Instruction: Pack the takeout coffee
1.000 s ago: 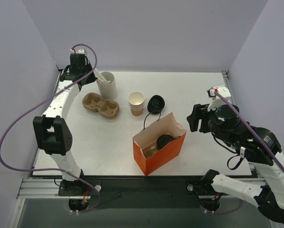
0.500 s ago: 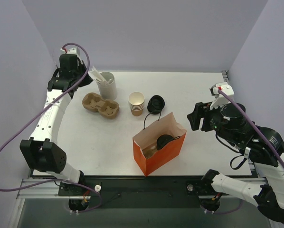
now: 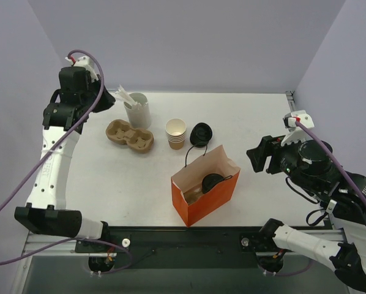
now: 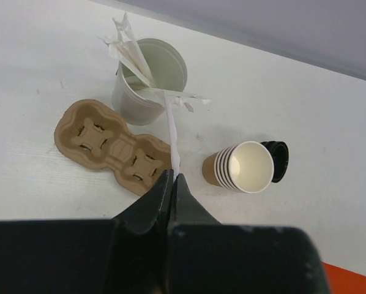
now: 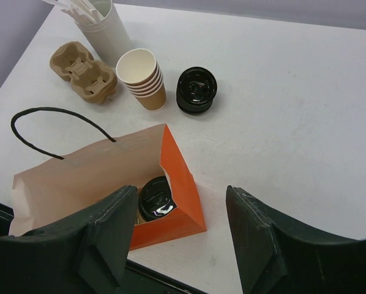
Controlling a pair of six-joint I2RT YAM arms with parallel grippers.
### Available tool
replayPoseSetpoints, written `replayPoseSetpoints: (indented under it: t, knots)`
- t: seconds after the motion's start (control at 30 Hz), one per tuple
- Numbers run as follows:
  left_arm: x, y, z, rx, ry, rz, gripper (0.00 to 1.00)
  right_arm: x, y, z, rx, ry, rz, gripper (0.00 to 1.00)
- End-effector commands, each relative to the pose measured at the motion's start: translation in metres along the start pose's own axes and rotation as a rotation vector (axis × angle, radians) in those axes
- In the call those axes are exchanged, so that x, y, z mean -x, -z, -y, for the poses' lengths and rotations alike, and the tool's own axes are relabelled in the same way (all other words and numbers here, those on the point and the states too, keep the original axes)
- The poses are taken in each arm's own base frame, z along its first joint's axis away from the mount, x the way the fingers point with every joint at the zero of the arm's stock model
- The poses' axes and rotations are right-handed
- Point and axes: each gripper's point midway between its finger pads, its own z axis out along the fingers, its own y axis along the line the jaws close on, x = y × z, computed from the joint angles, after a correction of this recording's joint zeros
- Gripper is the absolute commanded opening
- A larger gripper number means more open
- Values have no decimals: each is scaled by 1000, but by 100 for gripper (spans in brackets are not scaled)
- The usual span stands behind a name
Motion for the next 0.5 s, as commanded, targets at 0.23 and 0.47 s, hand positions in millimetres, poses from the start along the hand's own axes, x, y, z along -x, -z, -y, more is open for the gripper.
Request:
replayPoseSetpoints:
  t: [0.23,0.47]
  knots:
    - [24,94,47,-236,8,114,0,-5,11,12,-35,-42,9,60]
    - [20,103,51,-264,13,107,0,-2,12,10,-31,-44,11,60]
